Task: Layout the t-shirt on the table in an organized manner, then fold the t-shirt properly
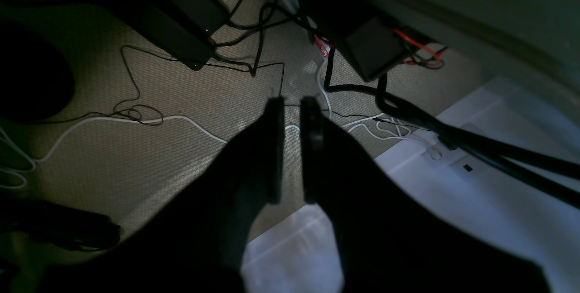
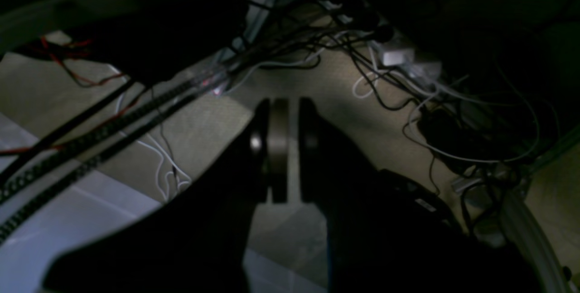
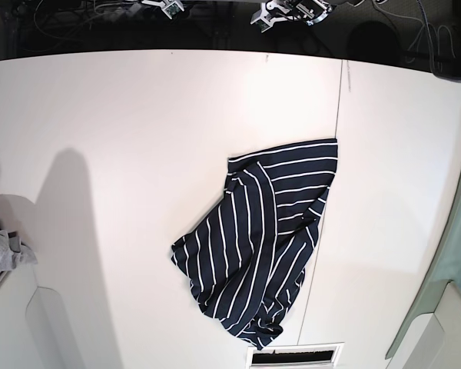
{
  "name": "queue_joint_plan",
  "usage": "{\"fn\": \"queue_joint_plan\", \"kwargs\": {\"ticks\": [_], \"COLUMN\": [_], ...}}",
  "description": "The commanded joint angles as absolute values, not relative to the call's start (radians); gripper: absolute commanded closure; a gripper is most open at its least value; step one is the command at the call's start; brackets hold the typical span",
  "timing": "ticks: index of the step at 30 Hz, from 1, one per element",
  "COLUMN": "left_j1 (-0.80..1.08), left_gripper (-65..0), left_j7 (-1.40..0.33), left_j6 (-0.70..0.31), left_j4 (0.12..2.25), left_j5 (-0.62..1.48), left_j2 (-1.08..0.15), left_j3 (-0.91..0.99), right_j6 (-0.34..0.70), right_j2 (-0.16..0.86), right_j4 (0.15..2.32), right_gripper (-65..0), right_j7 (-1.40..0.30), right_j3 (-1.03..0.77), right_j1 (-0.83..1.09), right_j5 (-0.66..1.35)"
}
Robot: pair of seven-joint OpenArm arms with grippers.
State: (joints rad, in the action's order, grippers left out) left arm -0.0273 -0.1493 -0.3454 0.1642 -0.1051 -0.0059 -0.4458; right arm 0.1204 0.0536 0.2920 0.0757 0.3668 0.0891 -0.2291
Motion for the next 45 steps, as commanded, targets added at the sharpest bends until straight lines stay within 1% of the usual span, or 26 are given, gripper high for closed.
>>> {"fn": "queue_joint_plan", "kwargs": {"ticks": [1,11,16,26,30,34,37,40,42,45], "left_j1": [-0.023,0.074,0.128,0.19,0.257,0.352,0.417,0.49,0.543,0.62], "left_gripper": [-6.9,-6.9,-6.9,-7.0,-7.1,-7.2,-7.4,-11.1,-13.7,-14.0], "left_j7": [-0.15,-0.136,-0.115,-0.108,-0.107,-0.1,-0.101,-0.11,-0.126,-0.139], "left_j6": [-0.356,-0.355,-0.355,-0.352,-0.352,-0.358,-0.419,-0.503,-0.536,-0.582], "left_j4": [0.172,0.276,0.327,0.437,0.561,0.73,0.856,0.981,1.068,1.202], "left_j5": [-0.106,-0.106,-0.106,-0.104,-0.038,-0.008,-0.007,0.026,0.058,0.119], "left_j2": [-0.003,-0.003,-0.014,-0.065,-0.123,-0.174,-0.193,-0.203,-0.203,-0.203], "left_j3": [-0.445,-0.445,-0.445,-0.443,-0.434,-0.345,-0.244,-0.139,-0.059,0.061], "right_j6": [0.131,0.131,0.13,0.126,0.126,0.126,0.126,0.127,0.127,0.126], "right_j2": [0.058,0.058,0.059,0.081,0.11,0.152,0.185,0.223,0.253,0.304], "right_j4": [0.297,0.298,0.311,0.461,0.578,0.729,0.854,0.992,1.097,1.267], "right_gripper": [-3.2,-3.2,-3.2,-3.2,-3.2,-3.2,-3.2,-3.2,-3.2,-3.2], "right_j7": [0.087,0.088,0.113,0.115,0.115,0.115,0.115,0.114,0.113,0.112], "right_j3": [0.369,0.369,0.369,0.369,0.369,0.369,0.369,0.369,0.369,0.369], "right_j1": [0.095,0.101,0.12,0.223,0.3,0.389,0.453,0.523,0.572,0.643], "right_j5": [-0.228,-0.228,-0.228,-0.228,-0.228,-0.228,-0.228,-0.228,-0.219,-0.177]}}
